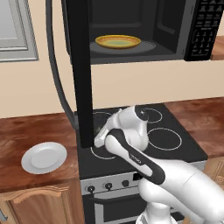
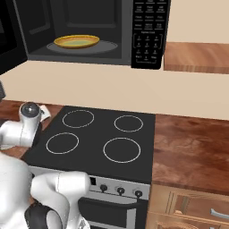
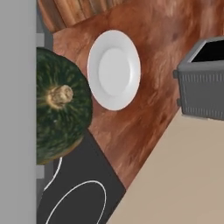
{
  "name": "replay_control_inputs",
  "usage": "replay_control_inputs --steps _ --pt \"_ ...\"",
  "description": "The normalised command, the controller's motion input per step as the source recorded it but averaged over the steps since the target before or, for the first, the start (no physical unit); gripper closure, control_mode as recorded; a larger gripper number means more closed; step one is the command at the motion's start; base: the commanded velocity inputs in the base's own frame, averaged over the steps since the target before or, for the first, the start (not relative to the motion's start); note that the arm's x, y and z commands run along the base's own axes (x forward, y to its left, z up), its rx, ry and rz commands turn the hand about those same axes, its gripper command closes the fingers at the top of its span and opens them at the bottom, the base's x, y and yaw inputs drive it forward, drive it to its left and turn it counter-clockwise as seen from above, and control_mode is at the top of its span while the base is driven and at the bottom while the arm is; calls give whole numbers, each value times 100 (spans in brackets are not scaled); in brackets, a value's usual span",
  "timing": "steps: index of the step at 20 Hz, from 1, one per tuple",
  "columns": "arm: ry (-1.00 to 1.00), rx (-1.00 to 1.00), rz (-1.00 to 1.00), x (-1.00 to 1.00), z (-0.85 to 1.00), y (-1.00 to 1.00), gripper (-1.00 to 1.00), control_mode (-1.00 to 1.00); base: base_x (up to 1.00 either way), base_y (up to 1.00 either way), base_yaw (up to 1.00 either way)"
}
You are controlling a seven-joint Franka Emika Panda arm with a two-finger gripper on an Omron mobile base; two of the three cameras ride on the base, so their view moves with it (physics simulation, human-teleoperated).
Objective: Pick the squash from the counter and place it in the microwave. Then turn on the microwave.
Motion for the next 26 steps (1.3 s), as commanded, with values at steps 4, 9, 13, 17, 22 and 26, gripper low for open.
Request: replay_control_inputs --steps 4,9,13,17,22,26 --pt "1 -8 -14 -39 98 -41 100 -100 0 0 0" --pt "0 -14 -16 -35 74 -51 100 -100 0 0 0" --pt "1 -11 -20 -19 73 -61 100 -100 0 0 0" --pt "0 -5 -19 -7 78 -59 100 -100 0 0 0" --pt "0 0 -15 -4 65 -47 100 -100 0 0 0" --pt "0 0 -13 -1 57 -40 100 -100 0 0 0"
